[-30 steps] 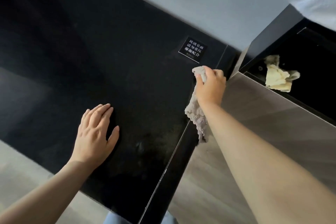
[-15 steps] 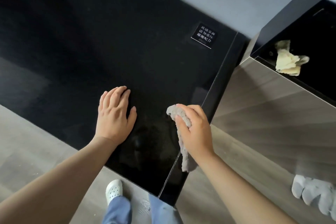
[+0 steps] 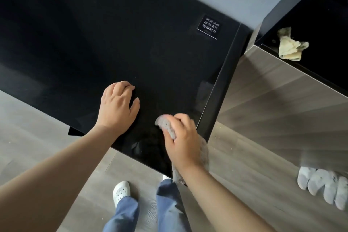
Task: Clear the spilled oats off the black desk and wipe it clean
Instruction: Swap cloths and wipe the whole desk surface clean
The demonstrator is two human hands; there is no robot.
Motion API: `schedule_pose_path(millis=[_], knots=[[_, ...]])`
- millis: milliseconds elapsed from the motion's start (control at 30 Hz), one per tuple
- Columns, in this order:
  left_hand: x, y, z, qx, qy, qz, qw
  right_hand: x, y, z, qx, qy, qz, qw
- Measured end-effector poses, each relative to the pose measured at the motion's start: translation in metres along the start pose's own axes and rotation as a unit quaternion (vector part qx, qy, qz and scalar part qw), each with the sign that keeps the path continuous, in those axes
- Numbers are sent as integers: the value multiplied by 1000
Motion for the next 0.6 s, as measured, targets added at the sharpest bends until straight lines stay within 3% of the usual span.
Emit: schedule_pose_path(millis=[133,200,267,333,433,500,600], knots=[[15,-15,43,-1,19,17,1000,13,-4,34,87,4,-138,987],[22,-19,64,6,29,23,999,6,-21,22,26,38,-168,985],[29,-22,79,11,32,25,999,-7,-37,-3,-64,74,-138,986],[34,-23,92,16,36,27,999,-22,-37,-26,-99,108,-80,986],[42,-23,104,29,31,21,999,-31,-18,-27,-119,141,11,983],[48,-22,106,36,25,22,999,-17,-7,-5,-116,111,53,986],[56,-24,104,38,18,26,999,10,3,38,-70,57,30,995]])
Point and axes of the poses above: each hand's wrist, its own z-axis away from the middle knuckle, its own y-axis out of the palm, x = y × z, the point moved 6 cm from there along -z, towards the middle knuckle, and after that the axes turned 4 degrees about -x, right-handed, at the moved point
